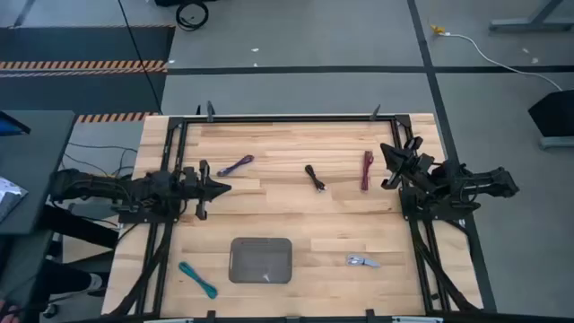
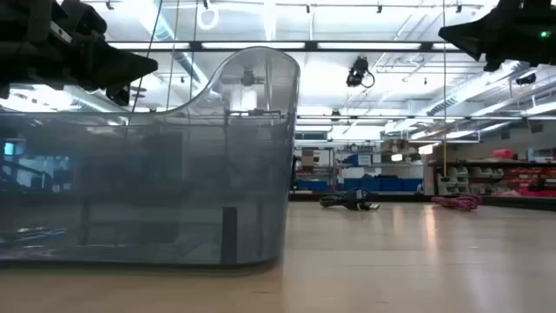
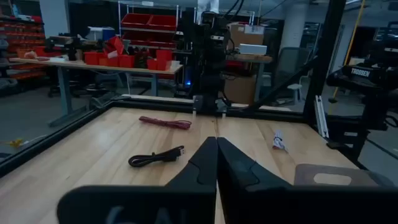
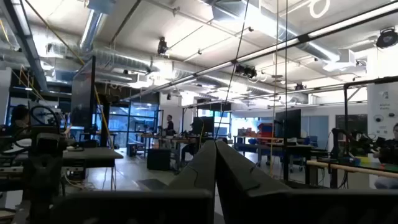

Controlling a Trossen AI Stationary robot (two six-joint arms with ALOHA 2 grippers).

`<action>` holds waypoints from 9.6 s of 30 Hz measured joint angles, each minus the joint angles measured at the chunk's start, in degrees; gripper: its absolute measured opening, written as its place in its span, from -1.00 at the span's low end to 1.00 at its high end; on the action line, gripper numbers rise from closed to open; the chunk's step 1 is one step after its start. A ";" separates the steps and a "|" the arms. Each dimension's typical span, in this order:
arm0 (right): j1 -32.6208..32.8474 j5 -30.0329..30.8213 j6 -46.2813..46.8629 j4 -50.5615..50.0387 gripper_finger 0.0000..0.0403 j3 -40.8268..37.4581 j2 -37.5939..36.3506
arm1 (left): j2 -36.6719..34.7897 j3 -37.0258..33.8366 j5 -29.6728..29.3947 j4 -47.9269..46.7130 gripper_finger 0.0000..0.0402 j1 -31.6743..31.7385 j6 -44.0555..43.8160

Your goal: Pick and place USB-C Cables

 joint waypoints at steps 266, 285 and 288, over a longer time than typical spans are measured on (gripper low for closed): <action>0.01 -1.07 31.27 -13.93 -0.93 0.02 0.02 | 62.66 49.38 -1.47 -70.18 -0.84 29.50 -3.04; 0.01 -6.12 40.18 -10.98 -0.93 0.02 0.02 | 62.93 73.31 0.82 -79.94 -0.84 -17.77 -21.15; 0.01 -6.10 40.25 -10.94 -0.93 0.02 0.02 | 65.20 73.10 -0.37 -79.67 -0.84 -22.05 -25.79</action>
